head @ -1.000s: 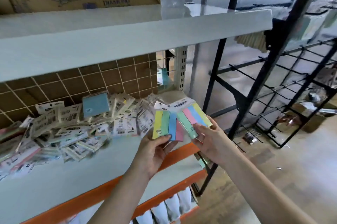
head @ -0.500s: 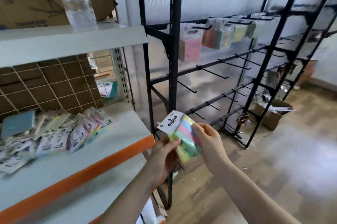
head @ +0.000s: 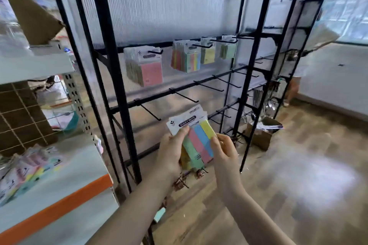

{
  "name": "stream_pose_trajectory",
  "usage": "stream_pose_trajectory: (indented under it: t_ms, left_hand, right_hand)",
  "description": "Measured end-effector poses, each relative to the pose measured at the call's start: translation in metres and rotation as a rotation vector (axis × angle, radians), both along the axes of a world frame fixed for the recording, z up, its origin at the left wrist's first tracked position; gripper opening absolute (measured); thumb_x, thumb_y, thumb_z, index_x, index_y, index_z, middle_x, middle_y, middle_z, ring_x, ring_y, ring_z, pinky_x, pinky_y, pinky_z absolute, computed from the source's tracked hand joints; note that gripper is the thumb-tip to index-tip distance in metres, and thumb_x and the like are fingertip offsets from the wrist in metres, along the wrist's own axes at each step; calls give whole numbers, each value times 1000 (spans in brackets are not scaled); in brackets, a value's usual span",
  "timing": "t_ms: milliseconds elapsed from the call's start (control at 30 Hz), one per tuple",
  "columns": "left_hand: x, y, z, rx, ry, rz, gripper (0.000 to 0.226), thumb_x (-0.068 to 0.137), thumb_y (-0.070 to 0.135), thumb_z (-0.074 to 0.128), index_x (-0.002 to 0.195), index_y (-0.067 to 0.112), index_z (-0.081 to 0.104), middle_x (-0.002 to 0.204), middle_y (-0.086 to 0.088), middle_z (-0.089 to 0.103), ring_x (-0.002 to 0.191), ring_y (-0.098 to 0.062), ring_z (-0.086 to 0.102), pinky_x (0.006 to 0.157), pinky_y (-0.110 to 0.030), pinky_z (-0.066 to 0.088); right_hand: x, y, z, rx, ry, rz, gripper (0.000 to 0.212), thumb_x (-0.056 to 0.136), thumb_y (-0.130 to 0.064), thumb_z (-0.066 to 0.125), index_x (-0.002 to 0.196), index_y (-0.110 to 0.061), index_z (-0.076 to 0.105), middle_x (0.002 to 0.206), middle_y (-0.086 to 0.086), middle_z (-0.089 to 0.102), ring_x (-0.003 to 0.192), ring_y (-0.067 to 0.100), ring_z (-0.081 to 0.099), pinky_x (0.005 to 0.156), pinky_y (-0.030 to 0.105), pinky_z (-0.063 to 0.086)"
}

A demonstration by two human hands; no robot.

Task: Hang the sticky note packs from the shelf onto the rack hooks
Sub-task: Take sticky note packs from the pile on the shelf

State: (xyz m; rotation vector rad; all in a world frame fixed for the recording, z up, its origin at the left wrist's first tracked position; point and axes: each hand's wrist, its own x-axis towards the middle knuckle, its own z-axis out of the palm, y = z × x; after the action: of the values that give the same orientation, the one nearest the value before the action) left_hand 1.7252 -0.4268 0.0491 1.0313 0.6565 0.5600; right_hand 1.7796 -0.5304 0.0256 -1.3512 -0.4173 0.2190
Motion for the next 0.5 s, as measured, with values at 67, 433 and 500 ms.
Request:
stream_pose_trajectory:
  t_ms: [67,433,500]
  left_hand:
    - [16,3,1,10,-65,-3,23,84,28,69,100,12,61,91,-12,72,78,-27,70,72,-44,58]
    - [116,52,27,290,-221,4,21,90,14,61,77,26,73,74,0,74,67,-14,70,53,-22,53]
    - [133,66,36,339,-235,19,12,90,22,61,86,25,72,80,-2,74,74,-19,70,59,-26,55]
  right_hand:
    - [18,-5,3,-31,-13,42,10,96,-16,54,97,-13,63,86,7,63,80,25,57,71,44,49]
    - [144,71,79,-253,-376,109,33,91,-30,61,101,1,54,89,17,63,74,13,60,67,28,49]
    - [163,92,92,-228,-410,119,38,93,-23,61,92,13,49,81,30,54,68,26,48,65,43,44]
